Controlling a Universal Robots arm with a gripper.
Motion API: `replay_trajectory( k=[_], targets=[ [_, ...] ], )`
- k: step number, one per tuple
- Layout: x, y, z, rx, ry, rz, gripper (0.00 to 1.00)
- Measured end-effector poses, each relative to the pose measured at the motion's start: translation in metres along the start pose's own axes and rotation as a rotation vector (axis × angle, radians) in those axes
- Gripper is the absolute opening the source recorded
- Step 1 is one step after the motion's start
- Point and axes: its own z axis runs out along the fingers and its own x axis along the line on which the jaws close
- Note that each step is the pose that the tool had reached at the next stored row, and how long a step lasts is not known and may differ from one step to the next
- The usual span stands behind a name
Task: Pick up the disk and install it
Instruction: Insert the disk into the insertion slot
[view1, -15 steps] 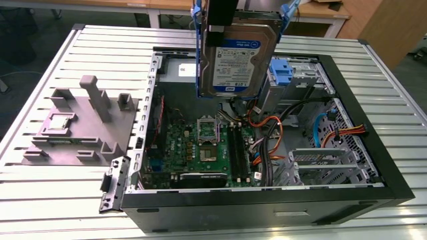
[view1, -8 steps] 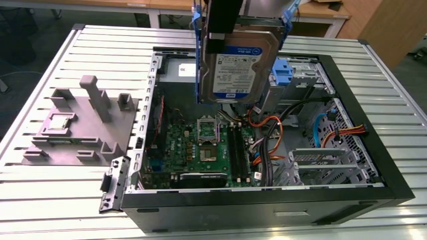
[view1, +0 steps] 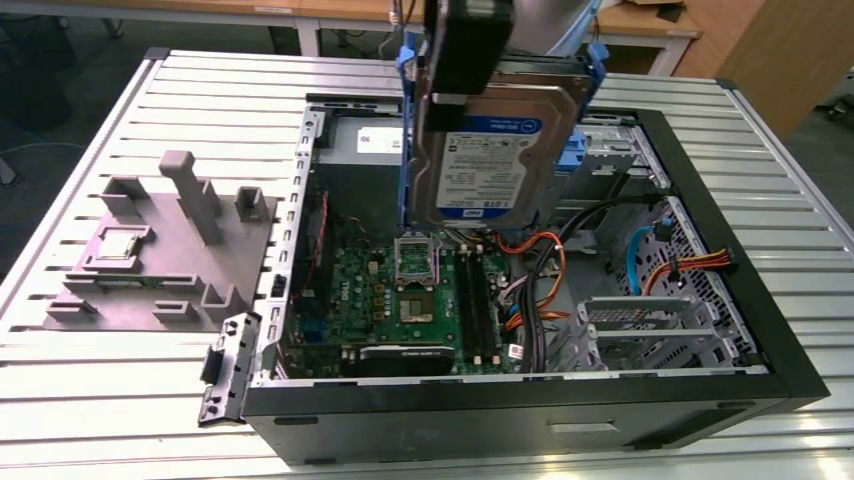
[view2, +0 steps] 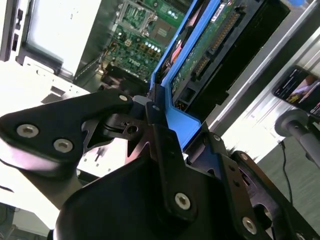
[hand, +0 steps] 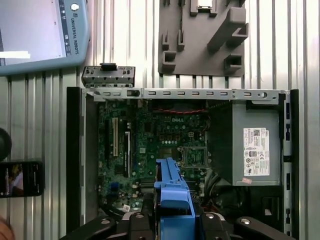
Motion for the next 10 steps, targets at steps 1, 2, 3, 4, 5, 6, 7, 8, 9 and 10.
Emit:
replay_trajectory(
  k=[1, 2, 3, 4, 5, 6, 7, 8, 9, 10],
  targets=[
    [0.0004, -0.0044, 0.0000, 0.0000, 0.0000, 0.000, 0.37],
    [0.0007, -0.0089, -0.0001, 0.0000, 0.0001, 0.000, 0.37],
    [0.0009, -0.0134, -0.0002, -0.0001, 0.0002, 0.000, 0.37],
    [0.0010, -0.0179, -0.0002, 0.0000, 0.0000, 0.000, 0.37],
    [0.0010, -0.0227, -0.0002, 0.0000, 0.0001, 0.000, 0.37],
    [0.0011, -0.0272, -0.0002, 0.0000, 0.0001, 0.000, 0.37],
    [0.0011, -0.0318, -0.0003, 0.0000, 0.0001, 0.000, 0.37],
    [0.0011, -0.0363, -0.0002, 0.0000, 0.0001, 0.000, 0.37],
    [0.0011, -0.0453, -0.0002, 0.0000, 0.0001, 0.000, 0.37],
    [0.0012, -0.0498, -0.0002, 0.0000, -0.0001, 0.000, 0.37]
  ],
)
